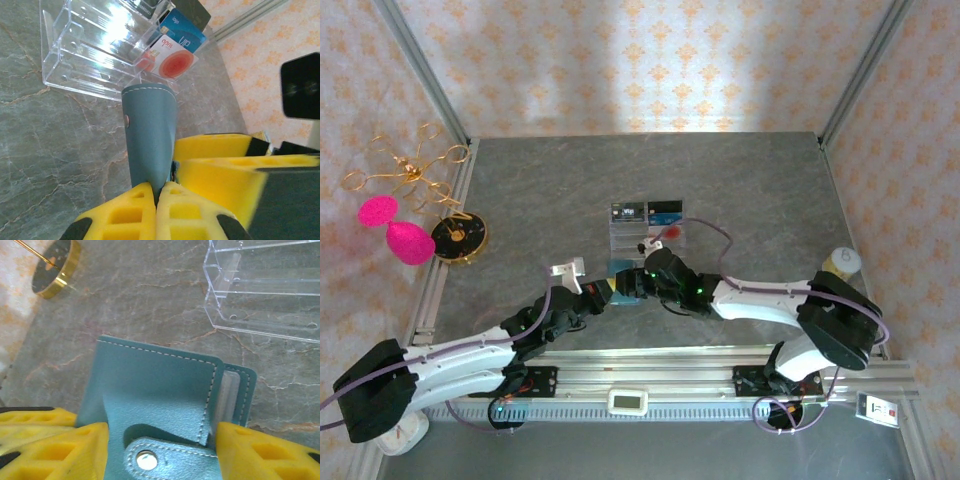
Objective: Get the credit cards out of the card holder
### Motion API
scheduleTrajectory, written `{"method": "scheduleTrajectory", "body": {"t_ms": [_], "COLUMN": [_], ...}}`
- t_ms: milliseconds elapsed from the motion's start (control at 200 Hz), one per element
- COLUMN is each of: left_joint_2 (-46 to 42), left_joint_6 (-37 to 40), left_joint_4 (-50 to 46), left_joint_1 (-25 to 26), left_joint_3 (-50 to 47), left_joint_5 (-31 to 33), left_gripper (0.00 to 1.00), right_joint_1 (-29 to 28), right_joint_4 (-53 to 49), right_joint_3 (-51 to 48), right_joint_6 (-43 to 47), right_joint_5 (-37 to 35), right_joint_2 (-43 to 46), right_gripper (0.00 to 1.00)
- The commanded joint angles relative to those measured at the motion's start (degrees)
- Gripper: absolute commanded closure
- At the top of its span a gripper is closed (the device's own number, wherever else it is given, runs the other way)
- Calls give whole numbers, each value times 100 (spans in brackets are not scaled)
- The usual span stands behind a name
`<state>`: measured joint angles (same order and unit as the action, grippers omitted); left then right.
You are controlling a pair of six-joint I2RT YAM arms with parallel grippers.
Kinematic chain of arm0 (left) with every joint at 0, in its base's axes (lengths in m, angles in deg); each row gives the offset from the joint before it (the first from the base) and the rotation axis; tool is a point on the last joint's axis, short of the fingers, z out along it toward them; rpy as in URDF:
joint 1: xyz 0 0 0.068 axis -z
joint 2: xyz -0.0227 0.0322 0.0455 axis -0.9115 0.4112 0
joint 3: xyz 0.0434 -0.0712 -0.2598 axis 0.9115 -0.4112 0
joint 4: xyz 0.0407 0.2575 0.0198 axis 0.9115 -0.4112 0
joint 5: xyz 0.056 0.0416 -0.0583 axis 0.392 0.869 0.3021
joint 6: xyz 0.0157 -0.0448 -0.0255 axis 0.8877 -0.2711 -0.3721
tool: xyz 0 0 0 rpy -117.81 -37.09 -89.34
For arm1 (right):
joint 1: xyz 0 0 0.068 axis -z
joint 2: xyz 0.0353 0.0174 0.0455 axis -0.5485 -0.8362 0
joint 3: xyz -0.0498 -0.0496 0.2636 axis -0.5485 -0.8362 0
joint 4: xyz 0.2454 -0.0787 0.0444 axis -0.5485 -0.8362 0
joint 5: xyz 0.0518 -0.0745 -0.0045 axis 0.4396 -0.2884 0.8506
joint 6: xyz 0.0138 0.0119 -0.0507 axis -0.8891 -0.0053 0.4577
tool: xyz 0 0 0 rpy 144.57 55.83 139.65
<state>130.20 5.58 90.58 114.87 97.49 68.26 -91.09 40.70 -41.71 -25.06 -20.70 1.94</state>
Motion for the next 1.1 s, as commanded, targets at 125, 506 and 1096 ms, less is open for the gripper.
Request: {"method": "scheduleTrajectory", "body": {"t_ms": [125, 506, 1096], "left_joint_2": [-168, -92, 1701], "left_joint_6": [-56, -141, -542], "left_joint_4": [622, 278, 1778], "left_joint_1": [42, 42, 47], "left_joint_3": [173, 115, -366], "left_joint_5": [8, 105, -727], "left_gripper": [100, 100, 94], "right_joint_1": [-88, -88, 299], "right_joint_4": [-432, -507, -145], "right_joint_3": [327, -5, -1347], "right_joint_6": [135, 38, -371], "right_joint_5": [-352, -963, -448], "right_joint_2": [-423, -54, 1311], "right_gripper": [53, 100, 100]}}
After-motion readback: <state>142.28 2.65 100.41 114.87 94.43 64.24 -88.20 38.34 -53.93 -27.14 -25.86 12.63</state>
